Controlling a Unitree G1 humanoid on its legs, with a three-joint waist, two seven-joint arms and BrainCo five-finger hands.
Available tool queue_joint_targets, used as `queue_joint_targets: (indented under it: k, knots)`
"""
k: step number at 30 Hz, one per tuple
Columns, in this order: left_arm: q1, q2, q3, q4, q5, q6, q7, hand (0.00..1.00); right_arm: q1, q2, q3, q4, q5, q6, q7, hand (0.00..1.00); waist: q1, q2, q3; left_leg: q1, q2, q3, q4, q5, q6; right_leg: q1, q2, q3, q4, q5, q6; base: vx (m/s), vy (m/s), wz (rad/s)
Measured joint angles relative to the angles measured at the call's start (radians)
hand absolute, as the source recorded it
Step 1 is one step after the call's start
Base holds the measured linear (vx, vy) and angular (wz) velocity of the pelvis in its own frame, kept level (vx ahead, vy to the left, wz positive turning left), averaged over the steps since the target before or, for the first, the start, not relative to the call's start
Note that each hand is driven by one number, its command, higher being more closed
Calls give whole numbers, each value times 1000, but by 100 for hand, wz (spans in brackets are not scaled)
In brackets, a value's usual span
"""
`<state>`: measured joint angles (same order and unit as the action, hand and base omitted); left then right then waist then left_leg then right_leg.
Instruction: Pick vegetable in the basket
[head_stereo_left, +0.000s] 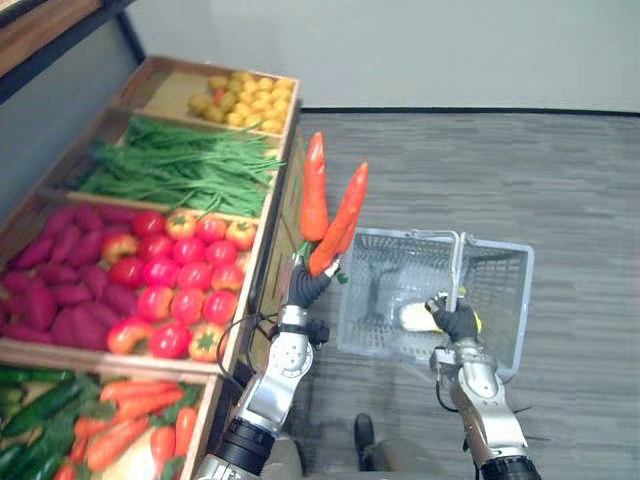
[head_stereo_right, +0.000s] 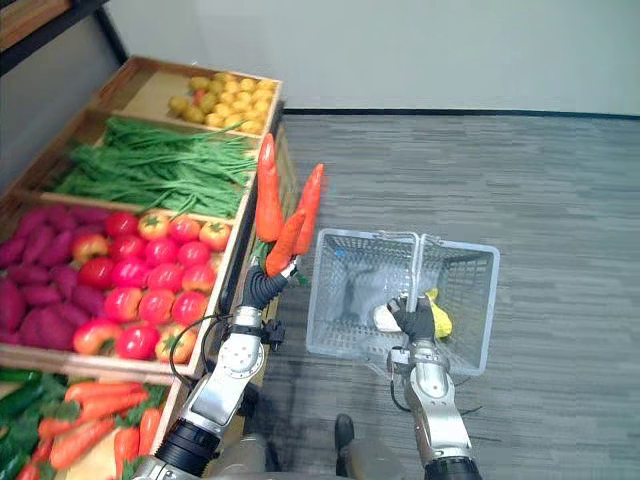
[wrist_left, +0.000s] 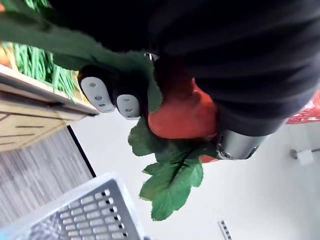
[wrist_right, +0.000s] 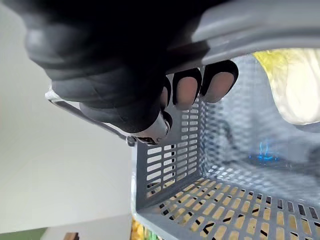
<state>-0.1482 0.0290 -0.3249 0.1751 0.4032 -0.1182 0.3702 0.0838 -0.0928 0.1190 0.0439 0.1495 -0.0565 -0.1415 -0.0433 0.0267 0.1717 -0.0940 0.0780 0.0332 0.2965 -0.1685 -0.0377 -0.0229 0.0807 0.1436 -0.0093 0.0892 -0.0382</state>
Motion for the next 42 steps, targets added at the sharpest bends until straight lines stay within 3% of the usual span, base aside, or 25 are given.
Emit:
queue_joint_targets:
  k: [2, 6, 11, 19, 25, 26, 42]
  knots:
    - [-57, 0, -28, 35, 0, 3, 0, 100, 37, -5, 33, -67, 28, 2, 35, 100, -14, -7, -3, 34, -33, 34, -93, 32, 24, -4, -35, 31, -28, 8, 25, 105, 166, -28]
    - [-105, -2, -45, 88, 0, 7, -1, 100, 38, -5, 71, -109, 59, 2, 62, 100, -29, -12, -9, 50, -56, 63, -154, 57, 41, -19, -56, 59, -48, 13, 46, 89, 136, -20]
    - [-116, -7, -61, 171, -1, 27, -13, 100, 33, 10, 97, -109, 98, 2, 73, 100, -32, -16, -11, 73, -62, 89, -194, 59, 43, -25, -60, 84, -49, 11, 51, 67, 87, -16]
    - [-114, -5, -26, 382, -33, 48, -17, 100, 31, 7, 159, -112, 153, 2, 59, 100, -33, -43, -25, 92, -64, 119, -226, 63, 49, -36, -57, 114, -49, 10, 53, -5, 34, -13]
    - [-113, -7, -15, 518, -68, 74, -1, 100, 29, -22, 225, -211, 231, 2, 60, 100, -50, -54, -31, 96, -64, 132, -229, 63, 48, -38, -57, 130, -50, 13, 58, -36, 29, -8]
    - [-114, -7, -16, 526, -79, 76, -1, 0, 28, -30, 243, -218, 233, 2, 66, 100, -52, -55, -32, 96, -64, 132, -230, 63, 48, -38, -57, 129, -51, 13, 58, 0, 0, 0]
    - [-139, -16, -40, 537, -116, 73, -22, 0, 20, -44, 272, -226, 262, 1, 65, 100, -53, -63, -37, 91, -65, 136, -244, 68, 49, -50, -57, 131, -53, 14, 60, 0, 2, 0]
